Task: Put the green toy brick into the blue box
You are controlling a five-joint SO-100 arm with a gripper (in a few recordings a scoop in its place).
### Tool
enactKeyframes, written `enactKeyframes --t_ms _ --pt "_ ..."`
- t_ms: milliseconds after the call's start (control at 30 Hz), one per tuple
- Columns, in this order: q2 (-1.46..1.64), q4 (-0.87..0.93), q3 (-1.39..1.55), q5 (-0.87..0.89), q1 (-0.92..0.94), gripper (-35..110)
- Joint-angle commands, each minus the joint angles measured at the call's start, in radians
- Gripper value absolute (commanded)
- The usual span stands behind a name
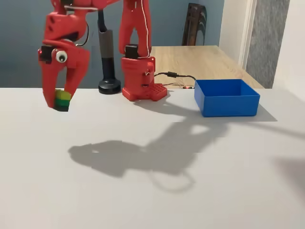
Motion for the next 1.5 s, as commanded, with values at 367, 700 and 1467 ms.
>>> enactKeyframes --t_ms 367,700,1467 --pt "0.305 0.018 0.057 -0.035 -0.563 0" --pt "0.299 0.018 0.051 -0.057 -0.862 0" --pt "0.293 0.201 0.169 -0.08 -1.454 0"
